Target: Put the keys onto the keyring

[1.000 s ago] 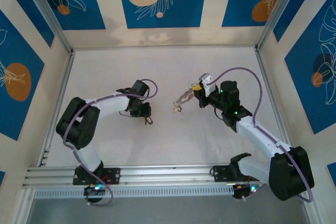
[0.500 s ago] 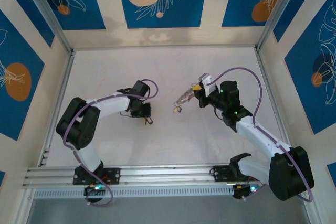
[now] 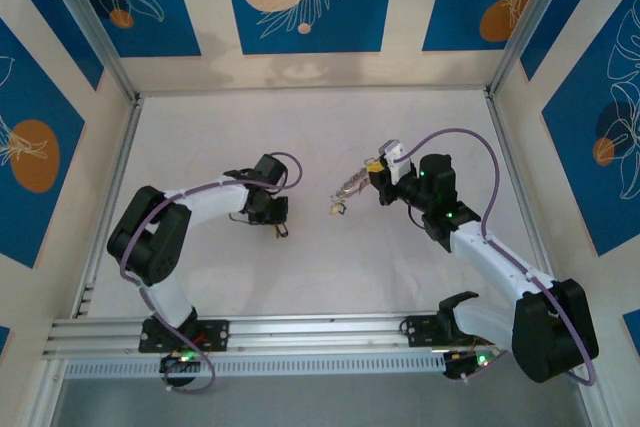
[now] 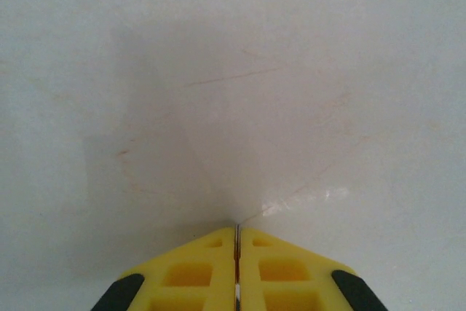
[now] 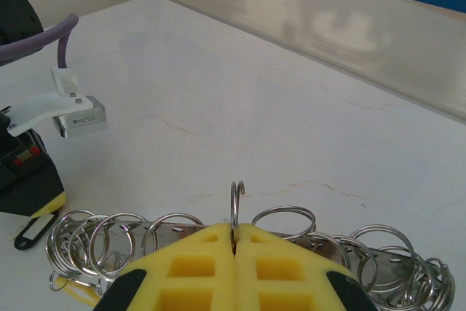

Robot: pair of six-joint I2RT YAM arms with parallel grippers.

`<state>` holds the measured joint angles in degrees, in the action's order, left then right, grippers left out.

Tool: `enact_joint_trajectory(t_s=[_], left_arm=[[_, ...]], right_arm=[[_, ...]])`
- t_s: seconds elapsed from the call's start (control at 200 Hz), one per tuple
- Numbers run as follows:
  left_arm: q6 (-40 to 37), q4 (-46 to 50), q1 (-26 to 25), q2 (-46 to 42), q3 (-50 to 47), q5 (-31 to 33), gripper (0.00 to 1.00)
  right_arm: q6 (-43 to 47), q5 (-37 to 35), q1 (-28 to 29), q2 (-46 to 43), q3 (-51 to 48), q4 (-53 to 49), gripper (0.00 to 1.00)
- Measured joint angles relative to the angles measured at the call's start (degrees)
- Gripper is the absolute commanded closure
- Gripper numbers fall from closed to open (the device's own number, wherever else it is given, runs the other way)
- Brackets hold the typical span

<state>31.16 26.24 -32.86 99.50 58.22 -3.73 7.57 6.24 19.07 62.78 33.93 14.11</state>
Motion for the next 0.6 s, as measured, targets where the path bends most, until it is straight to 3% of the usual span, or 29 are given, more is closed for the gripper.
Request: enact_joint_trajectory(t_s=[0.22, 0.6], left_arm=[[-0.2, 1.2, -0.4, -0.4, 0.1, 1.0, 0.85], [0.0, 1.9, -0.7, -0.9, 0.0, 1.2, 0.89]], right_arm=[[0.0, 0.0, -0.1, 0.0, 0.0, 0.0, 1.0], [0.0, 0.0, -0.3, 0.0, 0.0, 0.1, 1.0]])
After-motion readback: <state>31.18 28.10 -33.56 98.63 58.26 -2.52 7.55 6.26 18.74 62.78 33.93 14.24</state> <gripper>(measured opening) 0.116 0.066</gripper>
